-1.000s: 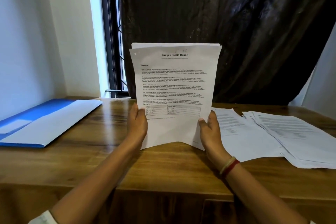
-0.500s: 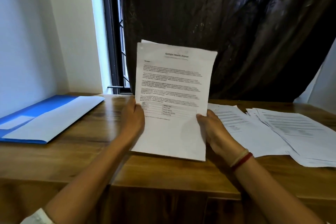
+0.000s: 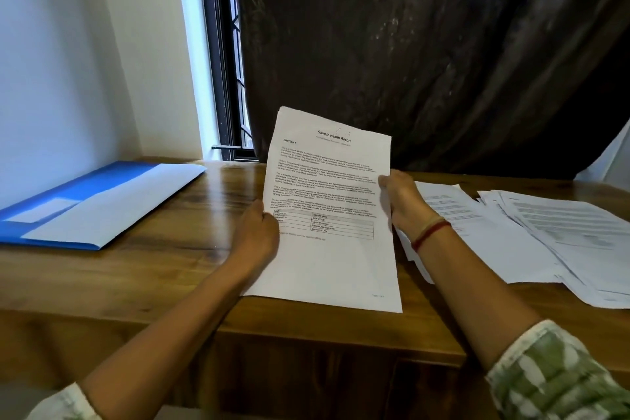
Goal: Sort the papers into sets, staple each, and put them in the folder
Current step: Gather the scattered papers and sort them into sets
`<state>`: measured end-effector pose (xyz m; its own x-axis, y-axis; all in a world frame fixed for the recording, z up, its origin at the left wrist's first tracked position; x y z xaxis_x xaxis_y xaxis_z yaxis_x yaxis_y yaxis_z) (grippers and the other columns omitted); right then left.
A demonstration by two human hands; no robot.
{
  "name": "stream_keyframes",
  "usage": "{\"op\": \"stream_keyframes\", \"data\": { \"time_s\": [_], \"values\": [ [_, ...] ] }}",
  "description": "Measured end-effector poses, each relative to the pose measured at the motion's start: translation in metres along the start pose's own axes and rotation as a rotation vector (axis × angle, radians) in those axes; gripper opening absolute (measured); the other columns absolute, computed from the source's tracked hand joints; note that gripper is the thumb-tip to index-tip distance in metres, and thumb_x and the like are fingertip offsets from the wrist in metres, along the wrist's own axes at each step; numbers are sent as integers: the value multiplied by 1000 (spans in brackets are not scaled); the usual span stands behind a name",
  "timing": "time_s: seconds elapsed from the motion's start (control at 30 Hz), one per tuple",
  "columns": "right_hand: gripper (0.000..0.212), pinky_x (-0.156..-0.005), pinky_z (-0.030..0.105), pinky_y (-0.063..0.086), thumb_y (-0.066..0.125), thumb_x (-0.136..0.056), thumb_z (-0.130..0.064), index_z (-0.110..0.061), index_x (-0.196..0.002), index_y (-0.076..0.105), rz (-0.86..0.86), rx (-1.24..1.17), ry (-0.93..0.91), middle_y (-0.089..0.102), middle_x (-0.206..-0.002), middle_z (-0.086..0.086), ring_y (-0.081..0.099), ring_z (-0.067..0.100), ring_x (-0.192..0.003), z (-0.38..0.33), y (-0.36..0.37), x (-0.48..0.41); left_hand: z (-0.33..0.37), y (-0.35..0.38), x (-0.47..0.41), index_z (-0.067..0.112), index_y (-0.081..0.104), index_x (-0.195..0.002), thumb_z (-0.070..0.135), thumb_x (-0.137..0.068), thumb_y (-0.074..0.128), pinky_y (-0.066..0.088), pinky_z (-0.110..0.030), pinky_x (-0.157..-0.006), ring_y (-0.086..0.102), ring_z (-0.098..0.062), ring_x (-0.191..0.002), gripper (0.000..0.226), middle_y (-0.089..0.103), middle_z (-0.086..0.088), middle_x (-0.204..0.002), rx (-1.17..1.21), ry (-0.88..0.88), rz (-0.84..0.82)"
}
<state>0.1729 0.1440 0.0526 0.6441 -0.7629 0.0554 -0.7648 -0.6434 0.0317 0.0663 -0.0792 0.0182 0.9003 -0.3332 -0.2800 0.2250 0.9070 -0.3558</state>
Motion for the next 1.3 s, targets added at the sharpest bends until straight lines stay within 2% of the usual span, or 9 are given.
{"op": "stream_keyframes", "data": {
  "time_s": [0.17, 0.27, 0.37, 0.5, 0.73, 0.9, 1.03, 1.17, 1.3],
  "values": [
    [24, -59, 27, 48, 35, -103, -13, -17, -92, 57, 12, -14, -33, 65, -85, -3, 61, 19, -76, 17, 4, -4, -16, 4, -4, 12, 60, -108, 1, -90, 30, 54, -30, -73, 63, -22, -88, 37, 67, -7, -104, 68, -53, -68],
    [26, -64, 28, 51, 35, -102, -10, -16, -92, 57, 28, -12, -34, 67, -90, -1, 63, 19, -79, 23, 1, -8, -22, 12, -13, 11, 60, -109, -1, -93, 33, 52, -16, -63, 63, -17, -81, 34, 66, -2, -94, 48, -130, -174],
    [26, -60, 27, 51, 35, -102, -9, -16, -94, 58, 26, -13, -40, 68, -92, 0, 64, 19, -79, 25, -2, -11, -32, 13, -37, 1, 61, -114, 9, -94, 45, 52, -36, -91, 62, -34, -103, 27, 64, -18, -113, -11, -278, -251],
    [25, -51, 21, 44, 35, -103, -10, -17, -91, 56, -33, 10, -40, 63, -81, -4, 60, 14, -72, 25, 1, -13, -19, 15, -58, 13, 63, -97, 20, -97, 51, 47, -42, -98, 65, -29, -100, 14, 69, -12, -110, 126, -300, -419],
    [19, -66, 31, 50, 39, -103, -14, -15, -110, 57, -82, 69, 16, 66, -100, 5, 63, 23, -85, 29, 7, -22, 7, 28, -83, 12, 60, -95, 21, -97, 47, 58, -29, -53, 69, -19, -58, 16, 73, -6, -71, 615, -320, -477],
    [19, -79, 38, 52, 41, -102, -14, -15, -109, 58, -104, 102, 68, 66, -102, 7, 63, 28, -93, 38, 8, -27, 1, 38, -91, 9, 51, -119, 14, -81, 44, 58, -33, -59, 68, -28, -68, 39, 71, -13, -87, 881, -330, -579],
    [21, -84, 42, 53, 44, -101, -14, -14, -116, 59, -111, 91, 117, 66, -109, 9, 63, 30, -99, 46, 9, -31, 4, 40, -95, 15, 56, -121, 15, -51, 73, 59, -40, -67, 68, -33, -81, 73, 70, -16, -101, 1036, -229, -687],
    [23, -77, 39, 52, 44, -101, -13, -13, -117, 60, -152, 64, 153, 67, -107, 10, 64, 30, -97, 52, 10, -31, 6, 40, -97, 25, 48, -139, 17, -62, 62, 49, -45, -85, 59, -33, -104, 79, 61, -15, -121, 1150, -156, -736],
    [23, -82, 42, 52, 44, -101, -11, -12, -116, 60, -168, 70, 169, 68, -105, 10, 63, 31, -99, 55, 13, -30, -8, 44, -102, 20, 70, -107, 17, -43, 77, 53, -40, -76, 64, -32, -91, 65, 66, -15, -107, 1203, -219, -716]
  ]
}}
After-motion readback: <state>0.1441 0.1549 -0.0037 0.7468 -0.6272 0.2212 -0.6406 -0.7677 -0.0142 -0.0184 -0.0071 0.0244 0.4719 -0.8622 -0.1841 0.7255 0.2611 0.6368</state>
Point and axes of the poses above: each hand's wrist, its own x-axis away from the middle knuckle, its own y-axis out of the palm, z = x × y, the point moved 7 cm from there along -x, towards the middle knuckle
